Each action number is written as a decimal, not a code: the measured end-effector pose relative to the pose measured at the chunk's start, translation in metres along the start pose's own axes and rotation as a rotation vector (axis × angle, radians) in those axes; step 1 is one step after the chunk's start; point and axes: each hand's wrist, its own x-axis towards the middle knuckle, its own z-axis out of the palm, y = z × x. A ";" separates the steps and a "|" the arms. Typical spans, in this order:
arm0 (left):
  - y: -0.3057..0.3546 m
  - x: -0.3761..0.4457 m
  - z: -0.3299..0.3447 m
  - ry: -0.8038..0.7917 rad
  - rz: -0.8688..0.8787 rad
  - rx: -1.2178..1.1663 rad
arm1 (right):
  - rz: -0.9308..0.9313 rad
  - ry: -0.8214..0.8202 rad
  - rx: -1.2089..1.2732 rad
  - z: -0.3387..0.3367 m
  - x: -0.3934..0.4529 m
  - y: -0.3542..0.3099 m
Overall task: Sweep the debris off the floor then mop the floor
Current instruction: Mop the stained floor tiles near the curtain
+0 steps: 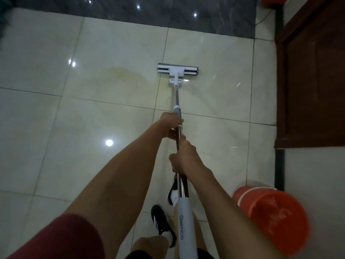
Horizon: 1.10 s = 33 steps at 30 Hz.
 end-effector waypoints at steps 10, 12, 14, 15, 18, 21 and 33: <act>-0.145 -0.074 -0.042 -0.016 -0.037 -0.126 | -0.039 -0.108 -0.052 0.103 -0.104 0.040; -0.162 -0.085 -0.047 -0.017 -0.036 -0.150 | -0.054 -0.138 -0.067 0.113 -0.116 0.044; -0.178 -0.093 -0.049 -0.011 -0.039 -0.175 | -0.065 -0.161 -0.072 0.122 -0.128 0.051; -0.186 -0.097 -0.048 -0.007 -0.042 -0.184 | -0.071 -0.167 -0.080 0.126 -0.133 0.056; -0.209 -0.112 -0.038 0.006 -0.055 -0.215 | -0.091 -0.173 -0.137 0.134 -0.147 0.076; -0.235 -0.131 -0.014 0.014 -0.058 -0.231 | -0.107 -0.186 -0.194 0.134 -0.166 0.110; -0.349 -0.211 0.119 0.103 -0.125 -0.427 | -0.166 -0.158 -0.286 0.121 -0.265 0.270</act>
